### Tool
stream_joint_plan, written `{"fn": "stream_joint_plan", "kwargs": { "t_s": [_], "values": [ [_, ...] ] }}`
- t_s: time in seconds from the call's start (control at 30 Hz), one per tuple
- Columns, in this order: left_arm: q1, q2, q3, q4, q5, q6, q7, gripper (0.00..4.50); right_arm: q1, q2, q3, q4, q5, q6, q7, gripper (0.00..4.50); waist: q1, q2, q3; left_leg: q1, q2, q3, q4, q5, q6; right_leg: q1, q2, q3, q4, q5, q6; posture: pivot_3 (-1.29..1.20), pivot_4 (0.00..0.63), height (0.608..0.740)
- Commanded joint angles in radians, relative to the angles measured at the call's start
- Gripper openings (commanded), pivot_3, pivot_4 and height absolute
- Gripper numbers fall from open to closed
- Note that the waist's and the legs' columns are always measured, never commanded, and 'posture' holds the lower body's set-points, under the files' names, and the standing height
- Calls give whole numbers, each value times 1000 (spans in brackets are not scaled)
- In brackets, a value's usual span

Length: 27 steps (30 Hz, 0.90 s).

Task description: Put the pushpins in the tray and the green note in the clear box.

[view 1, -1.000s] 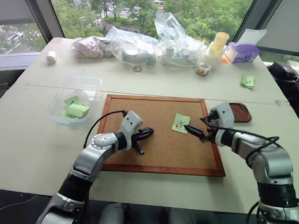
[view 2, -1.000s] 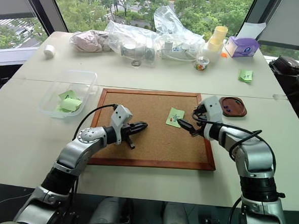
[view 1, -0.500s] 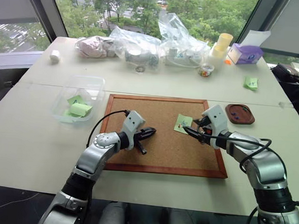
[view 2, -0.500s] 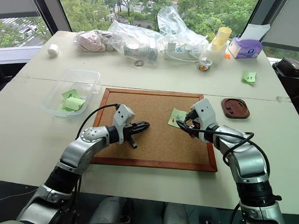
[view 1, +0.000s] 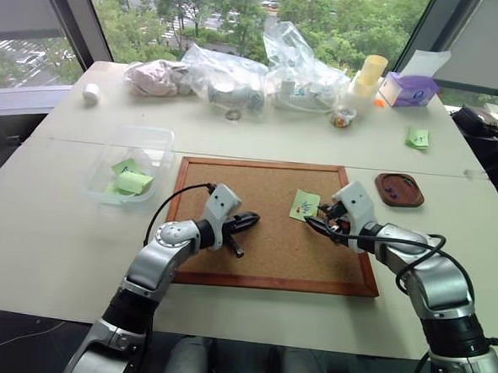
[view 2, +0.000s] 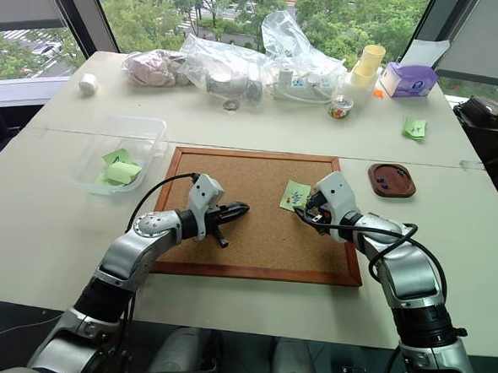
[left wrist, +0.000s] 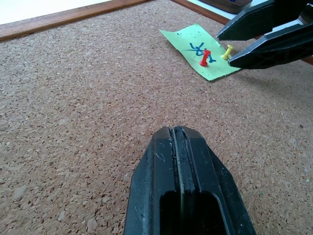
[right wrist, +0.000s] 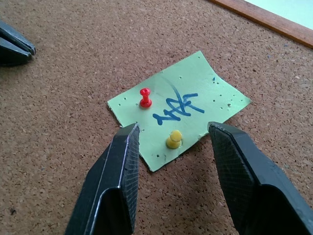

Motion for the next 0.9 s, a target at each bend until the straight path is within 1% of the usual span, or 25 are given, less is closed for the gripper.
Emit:
{"fn": "stream_joint_plan", "kwargs": {
  "t_s": [0.03,0.33,0.37,0.4,0.5,0.53,0.67,0.9],
  "values": [
    [34,9,-31,45,20,31,1,0,3,8,2,0,-7,-17,4,2271,0,0,0,0,0,0,0,0,0,0,0,0,0,0,0,0,150,740],
    [38,15,-27,47,22,27,3,0,-2,13,14,31,-23,-31,14,2271,-2,0,0,0,0,0,0,0,0,0,0,0,0,0,0,0,150,740],
    [39,15,-27,45,22,27,4,0,-1,11,16,30,-25,-33,17,1755,-3,0,0,0,0,0,0,0,0,0,0,0,0,0,0,0,150,740],
    [40,16,-28,43,23,27,5,0,1,9,16,29,-26,-35,19,1572,-3,0,0,0,0,0,0,0,0,0,0,0,0,0,0,0,150,740],
    [42,16,-26,41,22,28,8,0,3,6,16,26,-29,-37,21,112,-3,0,0,0,0,0,0,0,0,0,0,0,0,0,0,0,150,740],
    [42,15,-26,42,22,27,8,0,4,5,16,25,-31,-38,21,36,-3,0,0,0,0,0,0,0,0,0,0,0,0,0,0,0,150,740],
    [44,16,-26,41,22,28,9,0,5,4,14,21,-35,-40,20,36,-4,0,0,0,0,0,0,0,0,0,0,0,0,0,0,0,150,740],
    [55,19,-27,35,19,50,11,0,-57,-8,-93,-84,41,64,-5,36,-2,0,0,0,1,0,0,0,0,0,0,0,0,0,0,0,150,740]
  ]
}}
